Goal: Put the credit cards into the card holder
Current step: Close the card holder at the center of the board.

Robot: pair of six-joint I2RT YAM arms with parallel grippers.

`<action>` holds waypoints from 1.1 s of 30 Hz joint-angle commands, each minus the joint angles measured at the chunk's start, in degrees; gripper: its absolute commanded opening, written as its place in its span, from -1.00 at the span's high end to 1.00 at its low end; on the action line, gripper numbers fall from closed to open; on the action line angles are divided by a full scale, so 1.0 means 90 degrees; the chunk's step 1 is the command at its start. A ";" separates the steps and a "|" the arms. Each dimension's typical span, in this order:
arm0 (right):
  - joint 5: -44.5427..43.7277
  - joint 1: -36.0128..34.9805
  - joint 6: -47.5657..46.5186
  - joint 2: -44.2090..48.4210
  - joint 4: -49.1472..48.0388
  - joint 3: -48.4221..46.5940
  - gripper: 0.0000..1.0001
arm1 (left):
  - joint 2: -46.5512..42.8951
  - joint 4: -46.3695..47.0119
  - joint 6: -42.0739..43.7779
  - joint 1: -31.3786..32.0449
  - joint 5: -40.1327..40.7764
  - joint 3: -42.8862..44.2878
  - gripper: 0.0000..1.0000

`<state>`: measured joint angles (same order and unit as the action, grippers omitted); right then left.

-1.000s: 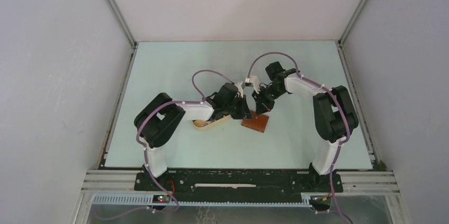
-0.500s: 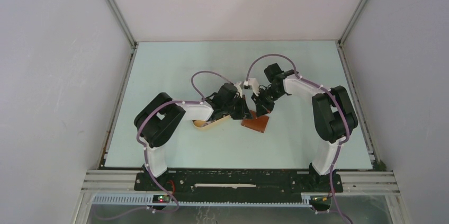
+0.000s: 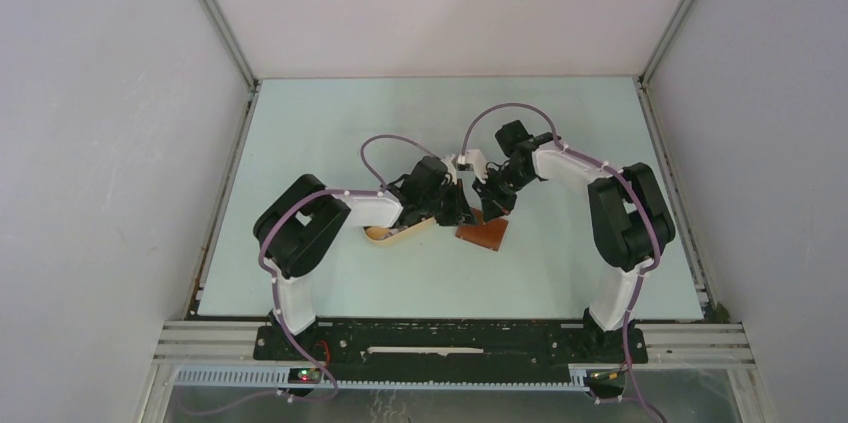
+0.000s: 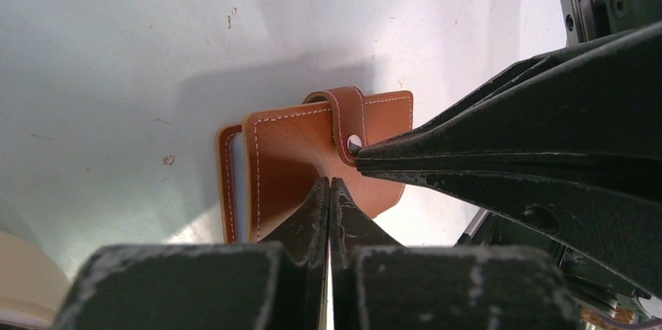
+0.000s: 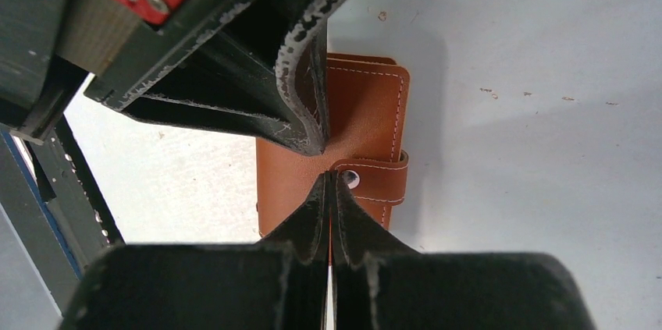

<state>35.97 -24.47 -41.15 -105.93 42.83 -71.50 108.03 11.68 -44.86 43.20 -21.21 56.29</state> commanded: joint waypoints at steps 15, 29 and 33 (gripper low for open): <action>-0.0057 -0.0445 -0.0043 0.0158 0.0317 0.0284 1.00 | 0.0097 0.0033 0.0106 -0.0004 0.0021 -0.0223 1.00; -0.0147 -0.0411 -0.0027 0.0230 0.0309 0.0501 1.00 | -0.0405 0.0692 -0.0553 -0.0075 -0.0026 -0.0648 0.97; -0.0154 -0.0338 0.0069 0.0262 0.0195 0.0498 1.00 | -0.0491 0.0711 -0.0594 -0.0074 0.0014 -0.0690 0.95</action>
<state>34.76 -27.20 -41.01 -104.79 43.46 -68.25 106.72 17.58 -49.21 42.83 -21.67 51.62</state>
